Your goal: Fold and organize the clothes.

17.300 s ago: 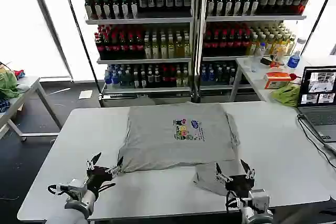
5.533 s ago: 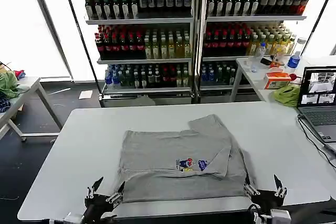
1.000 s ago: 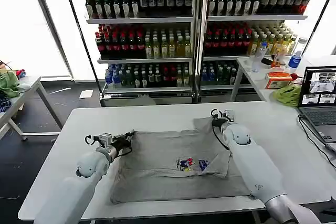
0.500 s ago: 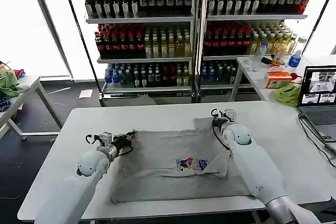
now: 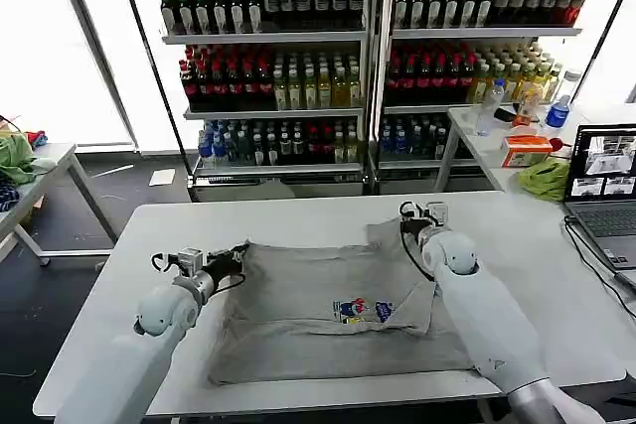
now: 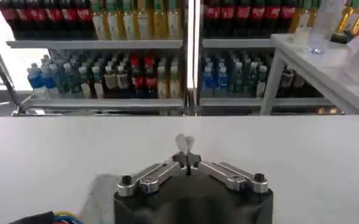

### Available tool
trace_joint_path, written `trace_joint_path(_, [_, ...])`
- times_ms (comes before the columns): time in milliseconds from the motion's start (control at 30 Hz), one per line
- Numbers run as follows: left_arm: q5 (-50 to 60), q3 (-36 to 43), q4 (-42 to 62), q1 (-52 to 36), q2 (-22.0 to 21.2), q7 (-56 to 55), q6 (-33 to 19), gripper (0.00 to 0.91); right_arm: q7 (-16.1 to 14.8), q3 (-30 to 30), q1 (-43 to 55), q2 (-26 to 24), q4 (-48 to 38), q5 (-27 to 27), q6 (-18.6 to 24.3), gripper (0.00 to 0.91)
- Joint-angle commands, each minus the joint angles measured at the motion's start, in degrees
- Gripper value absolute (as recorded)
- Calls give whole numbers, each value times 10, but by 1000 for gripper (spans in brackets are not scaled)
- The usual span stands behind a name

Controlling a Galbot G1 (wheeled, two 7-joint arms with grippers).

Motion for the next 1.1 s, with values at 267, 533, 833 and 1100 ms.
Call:
trace_joint_path(267, [10, -42, -134, 85, 22, -4, -6, 0, 23, 53, -122, -29, 206, 15, 0, 0])
trace_joint_path(533, [19, -61, -184, 139, 28, -4, -8, 0, 30, 78, -189, -35, 263, 13, 0, 0])
trace_joint_path(833, [38, -77, -207, 185, 29, 2, -12, 0, 34, 102, -260, -46, 319, 14, 0, 0])
trace_joint_path(1100, [49, -92, -225, 218, 27, 1, -12, 0, 40, 128, -332, -55, 365, 11, 0, 0])
